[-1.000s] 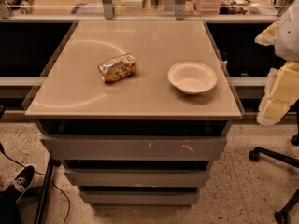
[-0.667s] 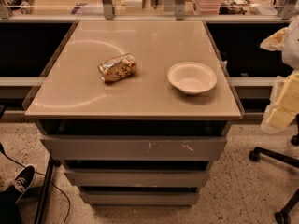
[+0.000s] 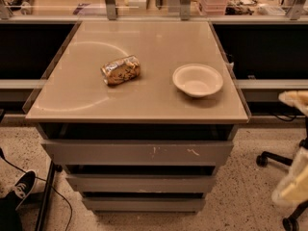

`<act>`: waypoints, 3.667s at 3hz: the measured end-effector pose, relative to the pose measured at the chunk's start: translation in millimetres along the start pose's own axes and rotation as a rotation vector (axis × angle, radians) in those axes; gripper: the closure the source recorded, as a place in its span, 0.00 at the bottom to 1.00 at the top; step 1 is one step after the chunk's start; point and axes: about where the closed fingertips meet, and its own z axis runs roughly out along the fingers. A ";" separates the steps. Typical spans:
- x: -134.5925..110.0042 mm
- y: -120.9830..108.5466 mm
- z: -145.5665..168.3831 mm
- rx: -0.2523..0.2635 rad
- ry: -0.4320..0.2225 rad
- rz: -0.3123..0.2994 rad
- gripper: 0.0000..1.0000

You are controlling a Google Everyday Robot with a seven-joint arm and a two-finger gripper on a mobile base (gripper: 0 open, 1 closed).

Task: Open top drawer

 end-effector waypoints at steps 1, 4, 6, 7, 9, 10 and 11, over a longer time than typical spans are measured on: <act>21.7 37.6 50.2 -0.031 -0.128 0.064 0.00; -37.8 51.3 180.2 -0.159 -0.447 0.136 0.00; -31.8 58.6 175.1 -0.146 -0.441 0.158 0.00; -19.2 51.1 201.9 -0.165 -0.436 0.179 0.00; -13.2 18.5 257.1 -0.187 -0.445 0.154 0.00; -24.3 -5.4 256.6 -0.145 -0.435 0.096 0.00; -25.7 -6.7 256.4 -0.144 -0.436 0.092 0.00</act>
Offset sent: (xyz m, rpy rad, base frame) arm -0.0105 0.0881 -0.1660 0.5488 0.0400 0.0049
